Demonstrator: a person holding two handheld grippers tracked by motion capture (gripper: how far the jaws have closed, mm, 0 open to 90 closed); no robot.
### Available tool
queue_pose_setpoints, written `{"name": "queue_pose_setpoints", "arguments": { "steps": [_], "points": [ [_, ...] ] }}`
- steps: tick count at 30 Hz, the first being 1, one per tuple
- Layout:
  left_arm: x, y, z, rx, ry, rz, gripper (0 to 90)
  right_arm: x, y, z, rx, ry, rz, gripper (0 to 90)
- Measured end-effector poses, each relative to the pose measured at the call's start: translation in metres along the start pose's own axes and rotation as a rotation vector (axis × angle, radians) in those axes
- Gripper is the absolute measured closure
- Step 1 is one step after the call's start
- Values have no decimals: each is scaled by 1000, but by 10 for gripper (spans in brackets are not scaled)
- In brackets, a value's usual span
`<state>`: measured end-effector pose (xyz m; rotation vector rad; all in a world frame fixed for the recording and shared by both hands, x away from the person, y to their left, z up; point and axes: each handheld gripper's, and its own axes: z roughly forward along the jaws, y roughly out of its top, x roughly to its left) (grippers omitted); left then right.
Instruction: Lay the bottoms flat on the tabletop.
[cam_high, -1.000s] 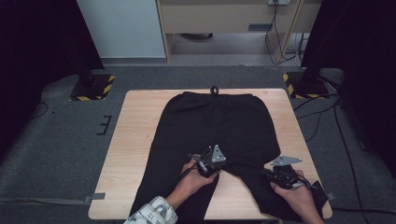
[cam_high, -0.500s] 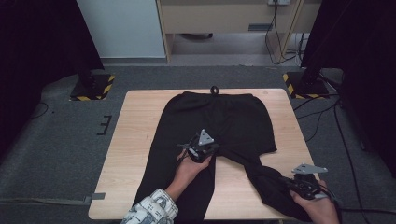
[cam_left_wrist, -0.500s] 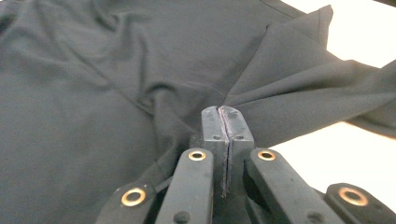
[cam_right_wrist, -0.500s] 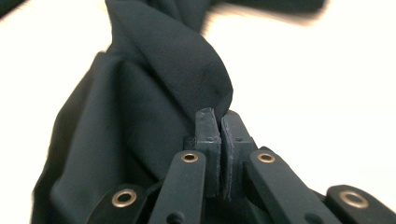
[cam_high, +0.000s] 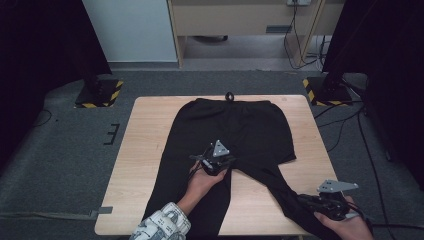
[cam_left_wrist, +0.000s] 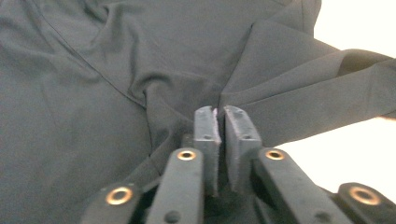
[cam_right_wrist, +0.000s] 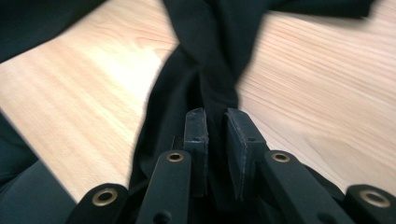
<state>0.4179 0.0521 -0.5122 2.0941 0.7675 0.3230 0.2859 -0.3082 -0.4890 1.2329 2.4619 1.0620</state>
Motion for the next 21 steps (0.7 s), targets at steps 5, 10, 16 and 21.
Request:
{"name": "queue_pose_setpoints", "arguments": {
  "steps": [5,10,16,21],
  "points": [
    [-9,4,-3,-19,36,41,548,-2,13,9,-9,-15,18,589],
    [-14,8,-9,-42,33,58,548,-13,32,17,-65,-17,44,582],
    [-16,6,-4,-21,10,56,576,-30,52,31,-87,-72,51,740],
    [-17,2,4,-5,10,64,543,-43,60,62,-60,-139,95,796]
  ]
}}
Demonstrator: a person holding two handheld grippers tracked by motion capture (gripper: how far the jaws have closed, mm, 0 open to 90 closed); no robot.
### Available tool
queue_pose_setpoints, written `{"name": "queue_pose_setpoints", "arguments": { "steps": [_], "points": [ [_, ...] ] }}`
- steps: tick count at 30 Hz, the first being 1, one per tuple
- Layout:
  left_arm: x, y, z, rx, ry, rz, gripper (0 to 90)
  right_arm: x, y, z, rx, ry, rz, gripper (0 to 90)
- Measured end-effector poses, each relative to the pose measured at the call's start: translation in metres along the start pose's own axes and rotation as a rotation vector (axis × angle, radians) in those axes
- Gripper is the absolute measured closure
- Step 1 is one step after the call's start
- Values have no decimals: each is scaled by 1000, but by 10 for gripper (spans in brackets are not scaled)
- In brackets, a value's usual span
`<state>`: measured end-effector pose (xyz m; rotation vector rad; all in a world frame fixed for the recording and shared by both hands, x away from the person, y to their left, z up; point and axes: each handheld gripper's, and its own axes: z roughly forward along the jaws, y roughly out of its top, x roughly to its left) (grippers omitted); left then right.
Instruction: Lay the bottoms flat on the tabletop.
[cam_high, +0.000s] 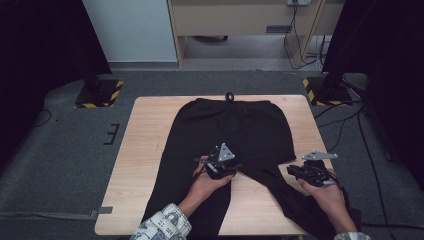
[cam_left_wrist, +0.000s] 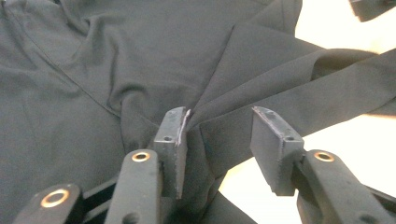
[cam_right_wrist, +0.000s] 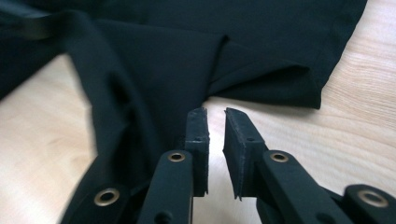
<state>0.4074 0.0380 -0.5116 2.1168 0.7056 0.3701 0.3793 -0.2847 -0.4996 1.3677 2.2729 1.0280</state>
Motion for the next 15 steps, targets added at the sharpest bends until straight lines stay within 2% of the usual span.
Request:
{"name": "queue_pose_setpoints", "arguments": {
  "steps": [6,8,11,14,15],
  "points": [
    [0,-2,6,-17,-12,-42,436,-10,5,27,-3,-34,68,685],
    [-2,-3,11,-3,-26,-34,412,-12,5,31,-21,-18,101,632],
    [-4,-6,19,26,-29,-19,388,-13,5,36,-31,1,104,580],
    [-6,-8,24,38,-34,-20,375,-13,6,43,-10,-12,116,552],
    [-7,-8,25,45,-35,-15,368,-13,7,45,-20,-9,131,545]
  ]
}}
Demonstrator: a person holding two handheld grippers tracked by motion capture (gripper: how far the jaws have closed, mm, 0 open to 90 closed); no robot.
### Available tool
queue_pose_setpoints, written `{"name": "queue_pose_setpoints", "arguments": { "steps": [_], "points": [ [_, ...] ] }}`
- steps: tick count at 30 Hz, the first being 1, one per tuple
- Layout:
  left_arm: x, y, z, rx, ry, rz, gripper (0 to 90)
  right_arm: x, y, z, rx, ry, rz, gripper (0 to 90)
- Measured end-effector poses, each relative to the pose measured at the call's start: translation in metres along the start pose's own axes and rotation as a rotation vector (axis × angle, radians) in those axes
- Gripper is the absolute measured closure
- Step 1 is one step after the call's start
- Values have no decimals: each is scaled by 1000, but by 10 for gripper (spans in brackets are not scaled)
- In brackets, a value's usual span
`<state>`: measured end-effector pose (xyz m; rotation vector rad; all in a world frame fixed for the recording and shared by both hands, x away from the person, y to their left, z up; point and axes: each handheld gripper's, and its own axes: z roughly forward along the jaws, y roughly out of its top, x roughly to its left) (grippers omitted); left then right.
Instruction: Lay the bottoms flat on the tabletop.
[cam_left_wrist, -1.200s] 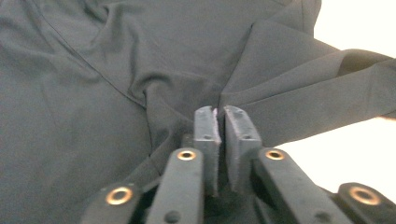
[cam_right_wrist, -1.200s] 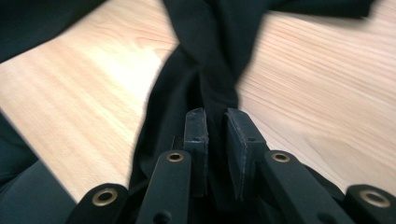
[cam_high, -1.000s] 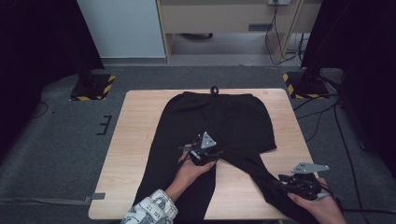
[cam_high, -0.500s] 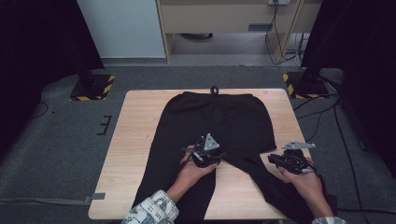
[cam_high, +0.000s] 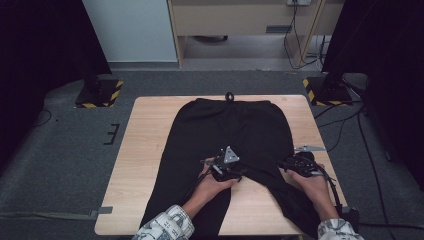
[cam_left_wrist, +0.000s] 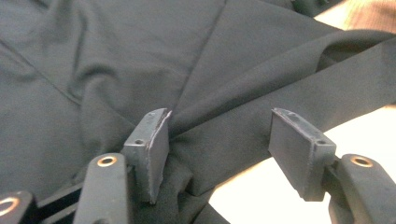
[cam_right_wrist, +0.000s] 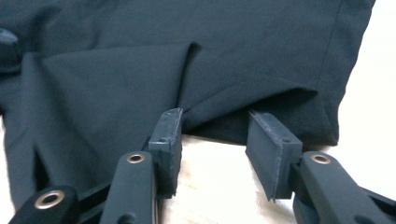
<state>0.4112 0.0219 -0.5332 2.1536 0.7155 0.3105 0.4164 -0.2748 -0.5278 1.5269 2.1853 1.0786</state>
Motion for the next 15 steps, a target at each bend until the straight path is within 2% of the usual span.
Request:
{"name": "queue_pose_setpoints", "arguments": {
  "steps": [1,5,7,10,13,15],
  "points": [
    [-2,0,0,6,4,14,363,0,1,2,-6,4,11,542],
    [-7,2,0,1,-9,24,352,6,5,7,-16,12,6,555],
    [-9,3,-2,-4,-19,34,361,10,6,5,-40,13,-9,609],
    [-12,4,-1,-7,-27,40,377,13,8,1,-75,28,-27,645],
    [-17,4,6,22,-29,52,368,14,10,5,-49,26,-29,637],
    [-20,5,8,35,-13,73,373,14,10,10,-26,22,-37,718]
  ]
}}
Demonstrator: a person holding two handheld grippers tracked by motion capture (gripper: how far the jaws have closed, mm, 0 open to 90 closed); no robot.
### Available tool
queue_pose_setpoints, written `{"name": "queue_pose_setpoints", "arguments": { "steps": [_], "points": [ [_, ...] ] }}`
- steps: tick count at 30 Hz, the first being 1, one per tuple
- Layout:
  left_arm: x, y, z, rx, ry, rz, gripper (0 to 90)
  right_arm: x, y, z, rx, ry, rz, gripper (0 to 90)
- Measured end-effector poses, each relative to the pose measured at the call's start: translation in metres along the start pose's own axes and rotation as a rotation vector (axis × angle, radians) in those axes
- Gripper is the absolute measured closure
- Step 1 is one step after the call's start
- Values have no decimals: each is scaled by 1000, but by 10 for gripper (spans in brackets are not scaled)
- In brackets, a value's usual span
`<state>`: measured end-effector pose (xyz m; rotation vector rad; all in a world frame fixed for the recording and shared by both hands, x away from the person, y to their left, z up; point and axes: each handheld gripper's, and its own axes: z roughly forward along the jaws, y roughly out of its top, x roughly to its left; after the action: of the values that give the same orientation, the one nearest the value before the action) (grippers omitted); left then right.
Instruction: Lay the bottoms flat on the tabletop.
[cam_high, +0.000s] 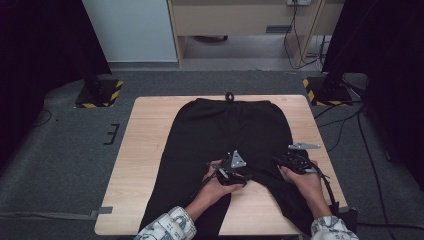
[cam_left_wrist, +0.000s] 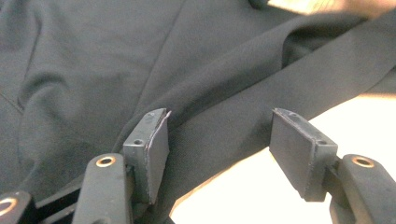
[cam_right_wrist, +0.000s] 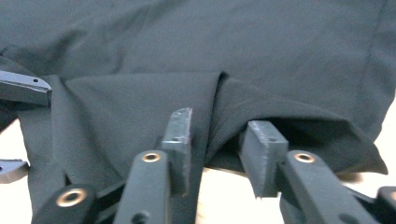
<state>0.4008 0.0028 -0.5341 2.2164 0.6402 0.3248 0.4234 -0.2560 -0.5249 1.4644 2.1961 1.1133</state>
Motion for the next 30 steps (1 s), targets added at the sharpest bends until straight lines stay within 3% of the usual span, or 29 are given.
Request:
{"name": "queue_pose_setpoints", "arguments": {
  "steps": [3,5,8,10,13,18,21,25,27,28,30],
  "points": [
    [-2,1,1,0,5,7,453,2,0,4,20,-5,-7,875],
    [-3,1,0,-2,15,13,556,3,1,5,17,-11,-12,886],
    [-5,1,0,1,46,53,754,3,2,0,8,-9,-5,890],
    [-4,2,-2,2,39,40,859,1,3,-5,-1,-4,-3,891],
    [-2,4,-8,-15,46,33,871,-3,7,-15,-15,-15,-6,891],
    [12,9,-32,-106,65,-22,873,-15,14,-34,-24,-49,-10,893],
    [26,11,-48,-163,79,-60,875,-31,21,-50,-35,-85,-3,894],
    [33,11,-53,-183,77,-83,876,-40,29,-60,-49,-99,-5,893],
    [37,10,-55,-191,81,-100,876,-41,33,-63,-84,-89,-3,893],
    [38,10,-55,-189,78,-107,876,-40,34,-63,-102,-81,-11,893],
    [39,8,-52,-163,68,-98,876,-36,34,-60,-87,-88,-34,889]
  ]
}}
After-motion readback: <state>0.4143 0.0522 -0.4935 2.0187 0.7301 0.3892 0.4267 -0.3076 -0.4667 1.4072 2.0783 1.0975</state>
